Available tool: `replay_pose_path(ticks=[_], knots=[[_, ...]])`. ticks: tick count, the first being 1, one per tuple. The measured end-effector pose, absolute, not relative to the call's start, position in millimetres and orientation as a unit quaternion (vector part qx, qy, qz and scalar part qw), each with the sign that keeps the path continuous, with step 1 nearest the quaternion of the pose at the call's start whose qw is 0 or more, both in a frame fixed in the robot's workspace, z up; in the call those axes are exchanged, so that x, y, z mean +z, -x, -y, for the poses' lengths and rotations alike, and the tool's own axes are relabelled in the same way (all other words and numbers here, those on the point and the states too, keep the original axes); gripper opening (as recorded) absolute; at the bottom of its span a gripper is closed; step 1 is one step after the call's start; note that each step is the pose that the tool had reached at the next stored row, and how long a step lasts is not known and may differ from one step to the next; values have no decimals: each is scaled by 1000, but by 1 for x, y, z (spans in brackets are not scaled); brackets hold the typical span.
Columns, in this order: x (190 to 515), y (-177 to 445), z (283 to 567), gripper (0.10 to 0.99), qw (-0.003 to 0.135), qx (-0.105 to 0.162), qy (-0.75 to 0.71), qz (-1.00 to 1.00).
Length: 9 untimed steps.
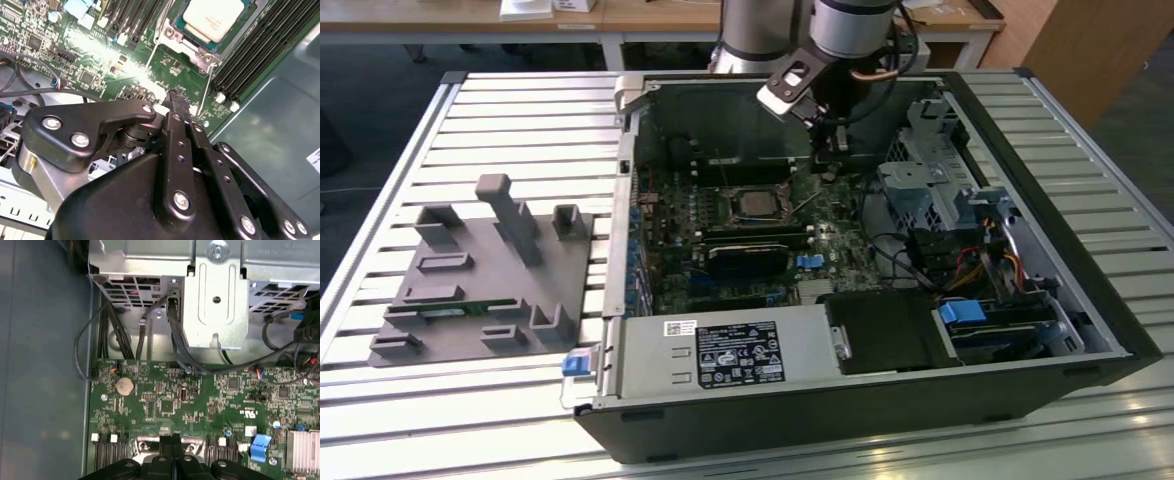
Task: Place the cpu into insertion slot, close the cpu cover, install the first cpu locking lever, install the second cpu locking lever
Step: 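Close the cpu cover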
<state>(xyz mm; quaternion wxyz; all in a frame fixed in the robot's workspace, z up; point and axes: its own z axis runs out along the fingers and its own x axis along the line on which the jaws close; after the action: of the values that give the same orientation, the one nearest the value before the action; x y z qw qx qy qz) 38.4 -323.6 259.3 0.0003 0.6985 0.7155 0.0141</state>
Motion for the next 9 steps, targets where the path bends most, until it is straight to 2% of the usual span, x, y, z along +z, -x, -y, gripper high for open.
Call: replay_pose_path(ticks=[9], knots=[[259, -52, 321, 106, 0, 14, -698, -715]])
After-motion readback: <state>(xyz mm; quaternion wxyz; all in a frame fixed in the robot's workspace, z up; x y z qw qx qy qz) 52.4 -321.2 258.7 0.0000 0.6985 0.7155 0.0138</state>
